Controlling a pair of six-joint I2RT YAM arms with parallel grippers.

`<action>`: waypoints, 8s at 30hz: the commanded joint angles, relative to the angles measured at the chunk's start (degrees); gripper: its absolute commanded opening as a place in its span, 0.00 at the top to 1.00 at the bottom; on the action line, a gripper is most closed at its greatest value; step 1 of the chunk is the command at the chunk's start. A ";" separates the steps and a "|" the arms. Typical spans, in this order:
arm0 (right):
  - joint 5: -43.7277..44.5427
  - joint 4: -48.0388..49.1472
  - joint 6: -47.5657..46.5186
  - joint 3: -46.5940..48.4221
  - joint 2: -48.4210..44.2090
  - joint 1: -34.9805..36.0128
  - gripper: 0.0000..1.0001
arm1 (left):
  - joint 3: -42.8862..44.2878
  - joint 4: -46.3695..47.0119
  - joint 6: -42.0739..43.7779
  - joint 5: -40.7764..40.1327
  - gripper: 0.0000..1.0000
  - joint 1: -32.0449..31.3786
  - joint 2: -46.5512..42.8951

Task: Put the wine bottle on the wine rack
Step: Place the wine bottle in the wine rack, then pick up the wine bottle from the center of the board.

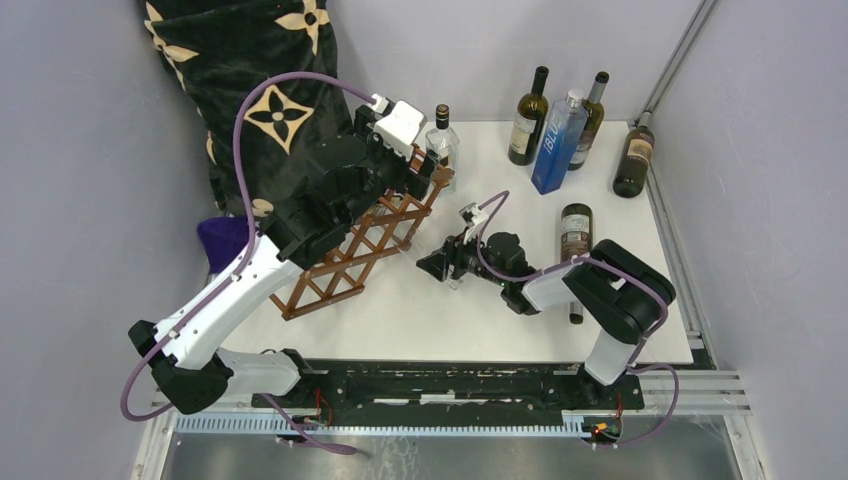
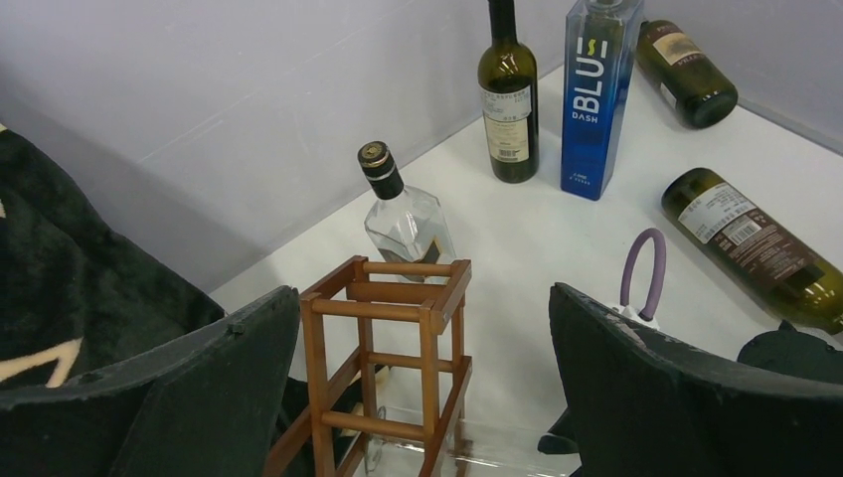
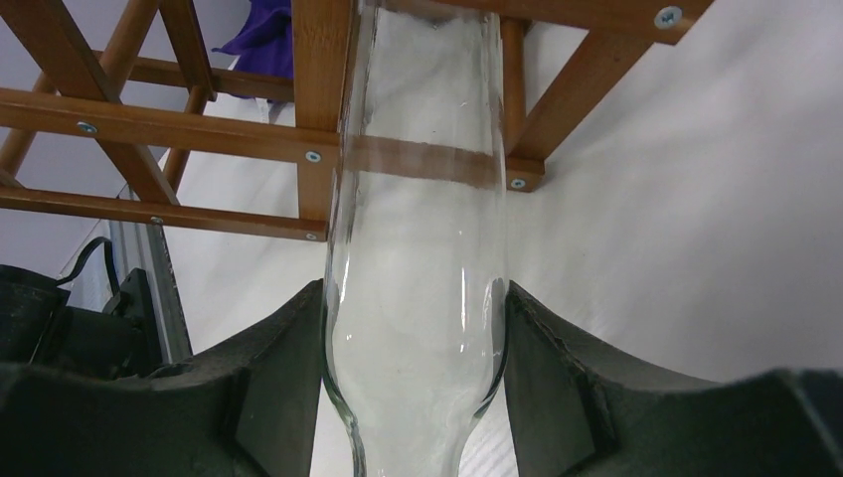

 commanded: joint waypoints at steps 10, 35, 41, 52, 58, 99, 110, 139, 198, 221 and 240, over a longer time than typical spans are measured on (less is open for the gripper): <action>-2.21 10.10 1.87 11.66 7.45 0.21 1.00 | 4.63 -1.25 5.86 -2.25 0.00 0.38 2.05; 1.63 4.10 1.52 22.59 15.19 1.96 0.41 | 4.38 -2.39 5.33 -1.10 0.00 2.12 2.09; 2.63 0.73 -2.56 22.63 14.10 1.97 0.18 | 4.28 -2.35 4.80 -0.26 0.00 2.07 1.76; -1.31 -3.19 -9.13 17.96 8.30 1.27 0.02 | 2.59 -0.98 1.84 1.19 0.00 2.07 -0.45; -5.49 -9.11 -17.19 14.00 1.97 0.05 0.02 | 0.54 1.31 -0.92 2.71 0.00 2.07 -1.52; 4.97 -75.44 -52.20 11.09 -50.46 -35.41 0.02 | -8.54 6.37 -34.98 13.82 0.00 3.65 -5.70; -2.23 -78.66 -45.25 10.27 -41.70 -51.24 0.02 | -12.06 4.41 -37.01 12.92 0.00 3.66 -12.04; -4.75 -74.50 -40.13 5.74 -22.93 -53.17 0.04 | -20.31 11.02 -38.96 9.77 0.00 3.65 -17.46; -52.59 -56.23 -32.77 -11.10 -46.90 -51.67 1.00 | -29.24 18.82 -12.78 37.33 0.00 -2.57 -8.98; -54.43 -61.93 -44.45 -8.80 -44.04 -36.93 1.00 | -28.74 7.35 25.83 34.42 0.00 -13.38 3.14; -55.94 -59.28 -42.62 -10.22 -44.98 -33.46 1.00 | -20.64 2.04 38.96 26.90 0.00 -17.79 19.40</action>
